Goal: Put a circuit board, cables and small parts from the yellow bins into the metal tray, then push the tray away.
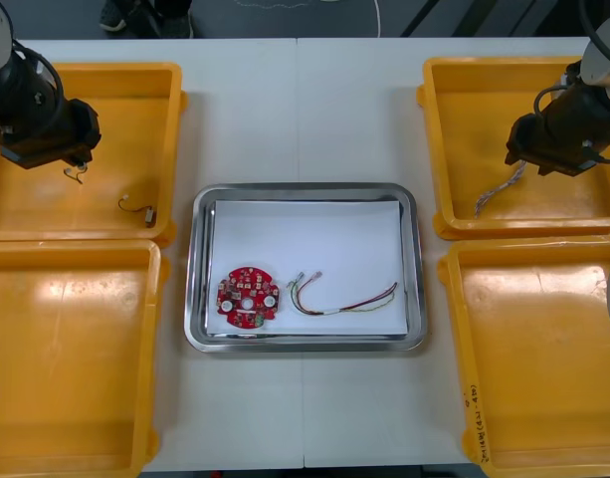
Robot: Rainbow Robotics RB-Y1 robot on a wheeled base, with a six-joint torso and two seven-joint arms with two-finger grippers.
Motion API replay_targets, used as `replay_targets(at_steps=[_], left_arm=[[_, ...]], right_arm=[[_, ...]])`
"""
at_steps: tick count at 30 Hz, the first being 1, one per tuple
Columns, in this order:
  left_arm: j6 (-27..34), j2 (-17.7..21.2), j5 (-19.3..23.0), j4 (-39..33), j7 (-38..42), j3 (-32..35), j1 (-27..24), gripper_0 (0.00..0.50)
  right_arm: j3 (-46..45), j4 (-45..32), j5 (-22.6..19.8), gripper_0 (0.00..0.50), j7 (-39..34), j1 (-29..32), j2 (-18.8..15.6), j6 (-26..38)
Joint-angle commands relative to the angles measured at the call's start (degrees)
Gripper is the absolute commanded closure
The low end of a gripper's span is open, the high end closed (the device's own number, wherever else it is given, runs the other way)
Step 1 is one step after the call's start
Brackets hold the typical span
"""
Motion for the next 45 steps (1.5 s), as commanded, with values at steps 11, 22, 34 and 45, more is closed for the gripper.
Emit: replay_targets(at_steps=[11, 22, 34, 45], left_arm=[[11.82, 2.64, 3.74, -1.8, -0.64, 0.06, -10.31, 0.5], [13.1, 1.85, 11.3, -8.48, 13.51, -6.88, -11.63, 0.5], [13.1, -2.37, 13.5, -15.15, 28.01, -15.14, -11.63, 0.5], [13.1, -10.64, 11.04, -15.33, 30.38, -19.45, -10.75, 0.5]], right_arm=[[0.29, 0.7, -5.57, 0.0, -17.43, -2.88, -1.97, 4.7], [2.75, 1.23, -6.27, 0.0, -20.42, -1.91, -1.27, 3.82], [6.18, 3.86, -6.27, 0.0, -21.39, -1.82, -0.39, 1.98], [8.12, 5.62, -6.27, 0.0, -22.88, -1.82, 0.05, 0.83]])
